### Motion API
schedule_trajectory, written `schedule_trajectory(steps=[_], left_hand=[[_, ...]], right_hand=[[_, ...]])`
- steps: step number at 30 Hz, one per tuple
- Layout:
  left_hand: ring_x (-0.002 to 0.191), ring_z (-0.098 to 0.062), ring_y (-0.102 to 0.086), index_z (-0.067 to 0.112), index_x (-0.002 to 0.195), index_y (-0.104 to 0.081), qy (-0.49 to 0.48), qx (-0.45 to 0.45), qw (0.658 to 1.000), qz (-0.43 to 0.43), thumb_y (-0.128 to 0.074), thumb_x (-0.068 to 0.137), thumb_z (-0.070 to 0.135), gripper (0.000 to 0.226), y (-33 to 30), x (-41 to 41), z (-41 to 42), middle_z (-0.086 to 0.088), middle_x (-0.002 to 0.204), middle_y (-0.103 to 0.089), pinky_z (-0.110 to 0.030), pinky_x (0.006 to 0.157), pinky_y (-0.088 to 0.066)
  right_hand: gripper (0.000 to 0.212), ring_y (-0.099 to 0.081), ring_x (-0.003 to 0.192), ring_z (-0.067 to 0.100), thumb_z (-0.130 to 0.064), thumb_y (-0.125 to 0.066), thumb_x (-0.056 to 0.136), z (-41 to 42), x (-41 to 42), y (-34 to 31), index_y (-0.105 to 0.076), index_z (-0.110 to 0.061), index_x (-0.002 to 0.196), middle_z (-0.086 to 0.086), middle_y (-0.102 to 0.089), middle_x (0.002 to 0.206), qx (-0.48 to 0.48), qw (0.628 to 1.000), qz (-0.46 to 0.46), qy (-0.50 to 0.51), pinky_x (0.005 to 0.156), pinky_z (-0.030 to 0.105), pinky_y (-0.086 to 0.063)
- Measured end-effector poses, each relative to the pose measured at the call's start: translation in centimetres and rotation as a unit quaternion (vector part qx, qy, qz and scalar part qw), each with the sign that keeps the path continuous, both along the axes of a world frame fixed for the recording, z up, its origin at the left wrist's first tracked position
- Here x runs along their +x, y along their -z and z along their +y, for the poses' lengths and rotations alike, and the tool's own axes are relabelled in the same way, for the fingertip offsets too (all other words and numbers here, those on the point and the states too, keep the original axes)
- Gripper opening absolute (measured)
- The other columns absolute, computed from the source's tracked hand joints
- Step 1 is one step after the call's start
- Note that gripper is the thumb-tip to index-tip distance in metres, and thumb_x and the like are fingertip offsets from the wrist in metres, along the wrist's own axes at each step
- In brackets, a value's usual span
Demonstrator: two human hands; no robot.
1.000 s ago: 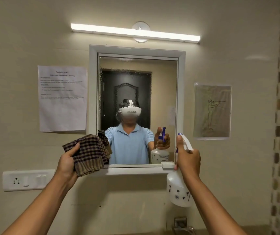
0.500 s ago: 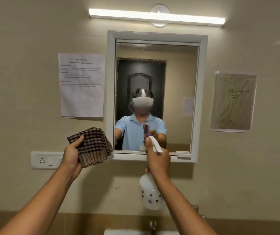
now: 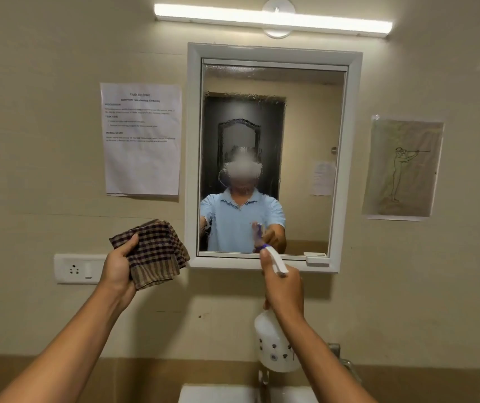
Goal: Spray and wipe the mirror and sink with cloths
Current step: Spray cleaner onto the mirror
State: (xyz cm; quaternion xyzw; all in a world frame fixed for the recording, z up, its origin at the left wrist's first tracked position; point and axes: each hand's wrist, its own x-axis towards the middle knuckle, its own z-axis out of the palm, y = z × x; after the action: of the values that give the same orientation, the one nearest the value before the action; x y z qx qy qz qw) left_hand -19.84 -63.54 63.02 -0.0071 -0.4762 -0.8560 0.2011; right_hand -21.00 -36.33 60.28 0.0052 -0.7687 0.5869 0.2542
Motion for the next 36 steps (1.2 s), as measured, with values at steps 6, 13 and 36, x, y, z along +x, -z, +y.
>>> schedule_trajectory(steps=[6, 13, 36], left_hand=[[0.098, -0.027, -0.069, 0.011, 0.113, -0.066, 0.028, -0.001, 1.0, -0.01, -0.042, 0.102, 0.028, 0.031, 0.0, -0.9, 2.3, -0.006, 0.097, -0.077, -0.046, 0.079, -0.053], [0.098, -0.026, -0.07, 0.011, 0.114, -0.066, 0.06, 0.003, 0.998, -0.008, -0.041, 0.103, 0.027, 0.032, 0.4, -1.9, 4.6, -0.006, 0.1, -0.077, -0.045, 0.083, -0.053], [0.088, -0.025, -0.075, 0.014, 0.084, -0.082, 0.195, 0.052, 0.976, -0.077, -0.039, 0.103, 0.027, 0.049, 9.4, -2.7, 9.4, -0.009, 0.099, -0.077, -0.037, 0.063, -0.062]], right_hand=[[0.056, -0.061, 0.044, 0.026, -0.062, -0.053, 0.089, 6.4, -0.5, -0.2, -0.066, -0.011, 0.071, 0.012, -0.063, 0.057, -0.039, 0.996, 0.014, 0.083, 0.036, 0.021, -0.041], [0.063, -0.063, 0.048, 0.027, -0.068, -0.051, 0.086, 11.0, -0.3, 1.4, -0.066, -0.007, 0.076, 0.018, -0.066, 0.064, -0.069, 0.986, -0.001, 0.15, 0.041, 0.023, -0.043], [0.035, -0.05, 0.051, 0.022, -0.048, -0.055, 0.089, 10.0, 4.6, 8.2, -0.054, -0.013, 0.087, 0.01, -0.051, 0.064, -0.076, 0.982, 0.009, 0.172, 0.045, 0.029, -0.046]])
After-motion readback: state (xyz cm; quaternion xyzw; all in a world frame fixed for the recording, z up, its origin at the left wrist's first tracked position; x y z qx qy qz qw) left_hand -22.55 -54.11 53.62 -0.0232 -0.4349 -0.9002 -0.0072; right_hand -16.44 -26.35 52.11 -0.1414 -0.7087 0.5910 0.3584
